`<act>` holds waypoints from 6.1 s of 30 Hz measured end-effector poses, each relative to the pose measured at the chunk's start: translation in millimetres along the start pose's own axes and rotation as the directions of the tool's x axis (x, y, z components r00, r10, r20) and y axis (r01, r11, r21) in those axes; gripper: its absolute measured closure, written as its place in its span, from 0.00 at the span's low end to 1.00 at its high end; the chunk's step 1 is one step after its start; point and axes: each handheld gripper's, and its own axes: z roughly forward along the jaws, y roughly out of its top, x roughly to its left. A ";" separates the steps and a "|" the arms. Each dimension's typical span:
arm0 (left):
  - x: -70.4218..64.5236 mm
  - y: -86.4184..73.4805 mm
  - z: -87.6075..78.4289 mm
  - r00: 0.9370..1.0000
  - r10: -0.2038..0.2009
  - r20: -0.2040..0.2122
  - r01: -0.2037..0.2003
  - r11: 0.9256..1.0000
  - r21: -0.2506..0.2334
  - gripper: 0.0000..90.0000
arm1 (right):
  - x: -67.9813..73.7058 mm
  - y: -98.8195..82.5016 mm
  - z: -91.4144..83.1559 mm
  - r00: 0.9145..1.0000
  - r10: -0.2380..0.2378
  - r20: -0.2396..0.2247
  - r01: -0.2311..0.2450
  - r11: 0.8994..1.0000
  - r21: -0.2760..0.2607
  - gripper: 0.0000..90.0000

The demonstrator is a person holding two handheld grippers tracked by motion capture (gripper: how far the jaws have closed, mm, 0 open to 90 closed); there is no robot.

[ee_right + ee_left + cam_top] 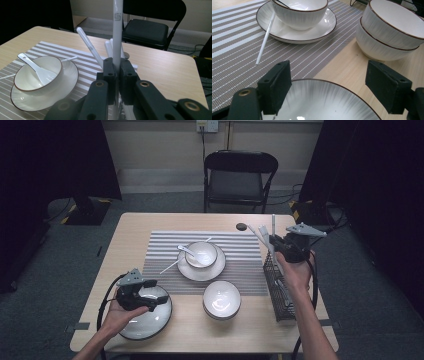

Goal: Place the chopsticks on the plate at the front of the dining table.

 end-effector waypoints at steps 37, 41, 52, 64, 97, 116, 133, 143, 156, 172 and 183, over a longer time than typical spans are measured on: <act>4.5 12.4 1.3 0.999 -0.001 0.049 0.003 0.999 -0.032 0.21 | 8.0 62.2 -32.9 0.998 -0.065 -0.013 0.063 0.992 -0.113 0.95; 3.6 15.1 1.6 0.999 0.000 0.052 0.003 0.999 -0.045 0.21 | 7.5 64.3 -35.5 0.998 -0.056 -0.018 0.054 0.991 -0.125 0.95; 5.6 15.0 1.4 0.999 0.002 0.054 0.000 0.999 -0.045 0.21 | 14.0 65.9 -30.7 0.997 -0.048 -0.057 0.040 0.990 -0.137 0.95; 4.9 24.3 -1.7 0.997 0.011 0.076 -0.005 0.997 -0.080 0.24 | 34.9 62.2 -18.8 0.987 -0.053 -0.150 0.028 0.987 -0.160 0.95; -4.0 61.9 0.8 0.992 0.049 0.116 -0.023 0.976 -0.218 0.30 | 93.4 62.7 14.1 0.931 -0.068 -0.358 -0.010 0.977 -0.212 0.95; -2.9 74.6 12.3 0.983 0.054 0.178 -0.009 0.969 -0.246 0.37 | 132.4 57.1 36.5 0.887 -0.077 -0.455 -0.017 0.980 -0.197 0.95; -6.3 89.2 29.1 0.979 0.099 0.176 -0.053 0.966 -0.252 0.47 | 157.1 64.0 38.9 0.858 -0.098 -0.503 -0.012 0.977 -0.211 0.95; -12.3 101.2 37.5 0.976 0.125 0.177 -0.073 0.959 -0.274 0.66 | 168.7 66.5 37.7 0.845 -0.114 -0.523 -0.001 0.977 -0.214 0.95; -5.6 100.5 36.4 0.974 0.107 0.201 -0.050 0.961 -0.271 0.95 | 170.3 66.7 35.5 0.827 -0.131 -0.546 0.008 0.975 -0.222 0.94; 1.0 97.4 24.6 0.976 0.086 0.198 -0.026 0.957 -0.288 0.96 | 176.4 55.9 48.4 0.801 -0.145 -0.580 0.076 0.987 -0.142 0.88; 1.3 98.9 24.0 0.978 0.080 0.194 -0.015 0.950 -0.313 0.81 | 184.4 58.8 49.8 0.775 -0.157 -0.613 0.084 0.986 -0.147 0.95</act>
